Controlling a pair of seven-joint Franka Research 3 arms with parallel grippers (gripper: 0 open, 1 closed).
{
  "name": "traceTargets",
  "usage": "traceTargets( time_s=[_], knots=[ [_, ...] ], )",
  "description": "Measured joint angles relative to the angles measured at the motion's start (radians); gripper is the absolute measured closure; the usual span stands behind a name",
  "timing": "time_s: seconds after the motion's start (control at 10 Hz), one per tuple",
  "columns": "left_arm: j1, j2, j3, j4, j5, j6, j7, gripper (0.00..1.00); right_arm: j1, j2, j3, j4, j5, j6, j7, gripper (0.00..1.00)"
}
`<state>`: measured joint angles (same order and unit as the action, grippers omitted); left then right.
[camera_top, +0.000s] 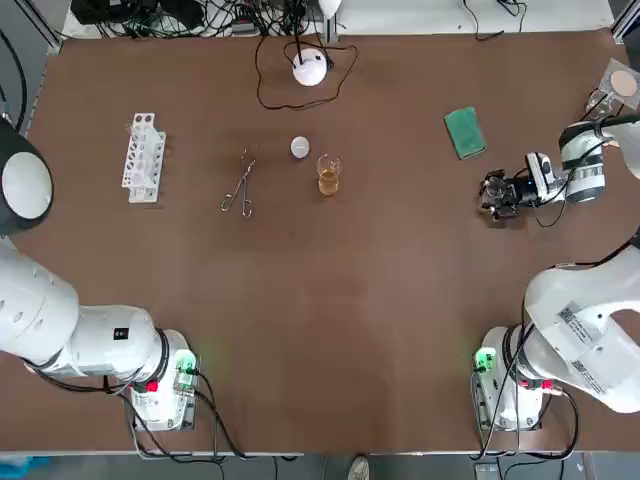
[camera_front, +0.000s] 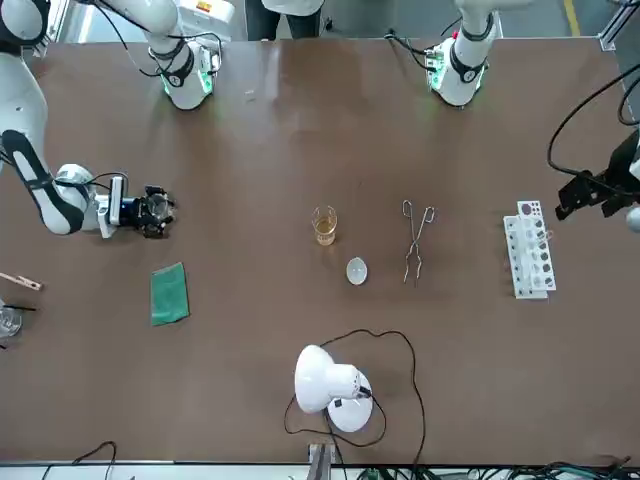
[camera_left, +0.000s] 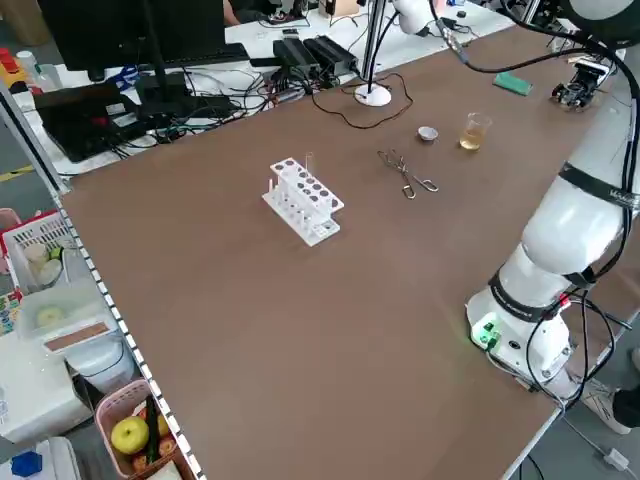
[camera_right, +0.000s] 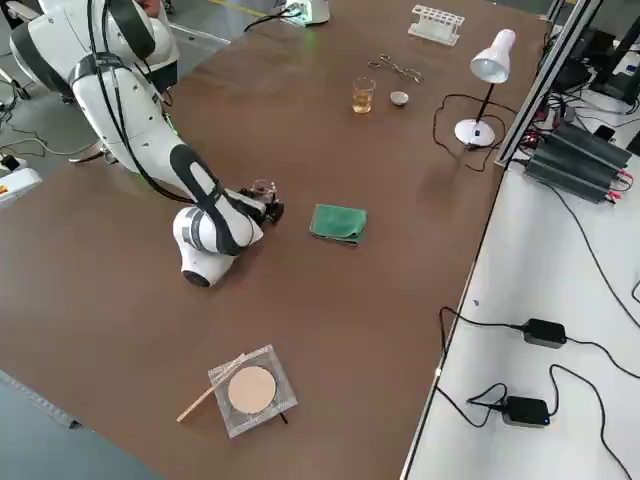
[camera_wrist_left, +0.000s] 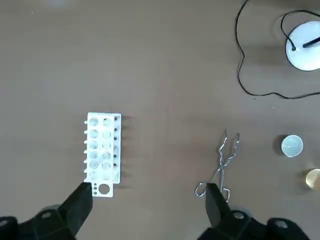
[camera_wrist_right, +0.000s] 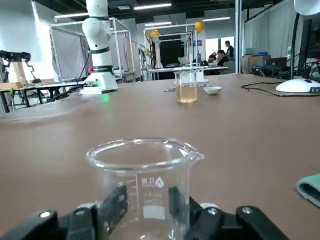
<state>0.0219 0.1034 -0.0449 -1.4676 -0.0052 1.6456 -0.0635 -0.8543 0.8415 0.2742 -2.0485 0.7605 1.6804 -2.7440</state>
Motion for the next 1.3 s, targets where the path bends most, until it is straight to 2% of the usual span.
traceTargets(
  time_s=[0.5, 1.0, 1.1, 1.3],
  knots=[
    [-0.002, 0.000, -0.001, 0.001, 0.000, 0.000, 0.000, 0.00, 0.000, 0.000, 0.000, 0.000, -0.001, 0.000, 0.000, 0.50],
    [-0.003, 0.000, -0.002, 0.002, 0.000, 0.000, 0.000, 0.00, 0.000, 0.000, 0.000, 0.000, -0.001, 0.000, 0.000, 0.43],
    [-0.003, 0.000, -0.002, 0.002, 0.000, 0.000, 0.000, 0.00, 0.000, 0.000, 0.000, 0.000, -0.001, 0.000, 0.000, 0.39],
    [-0.003, 0.000, -0.002, 0.003, 0.000, 0.000, 0.000, 0.00, 0.000, 0.000, 0.000, 0.001, -0.001, -0.001, 0.000, 0.10]
  ],
)
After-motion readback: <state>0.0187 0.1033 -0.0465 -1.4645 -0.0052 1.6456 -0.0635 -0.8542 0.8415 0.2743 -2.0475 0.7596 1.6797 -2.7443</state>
